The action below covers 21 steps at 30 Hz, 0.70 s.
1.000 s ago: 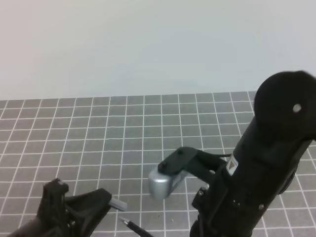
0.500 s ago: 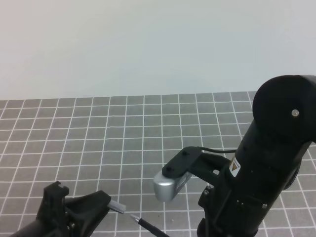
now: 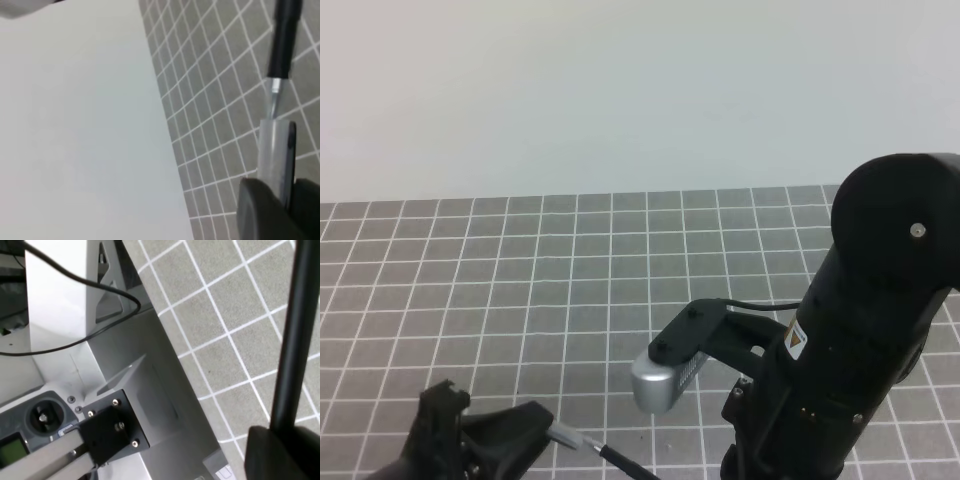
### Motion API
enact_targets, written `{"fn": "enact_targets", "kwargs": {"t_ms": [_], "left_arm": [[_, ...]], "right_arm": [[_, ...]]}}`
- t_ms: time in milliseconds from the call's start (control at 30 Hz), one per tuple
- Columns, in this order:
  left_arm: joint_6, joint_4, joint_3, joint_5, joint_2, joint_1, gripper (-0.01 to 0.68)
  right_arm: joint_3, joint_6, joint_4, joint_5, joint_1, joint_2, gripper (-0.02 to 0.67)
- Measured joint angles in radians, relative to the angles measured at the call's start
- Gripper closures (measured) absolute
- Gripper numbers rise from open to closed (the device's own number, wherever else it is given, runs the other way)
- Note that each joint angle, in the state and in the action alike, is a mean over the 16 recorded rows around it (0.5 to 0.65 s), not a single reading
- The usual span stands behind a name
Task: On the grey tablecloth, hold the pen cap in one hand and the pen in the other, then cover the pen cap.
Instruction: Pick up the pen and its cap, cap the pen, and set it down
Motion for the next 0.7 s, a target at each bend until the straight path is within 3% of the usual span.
{"fn": "enact_targets", "kwargs": {"t_ms": [433,700], "left_arm": [[-0.009,0.013,0.000,-0.016,0.000,-0.009,0.672],[-0.028,0.045,0.000,-0.018,0.000,-0.053,0.672]], "right_arm": [[0.001,-0.067,0.022,0.000,0.000,0.000,0.580],[0.001,-0.117,0.008,0.000,0.000,0.000,0.580]]}}
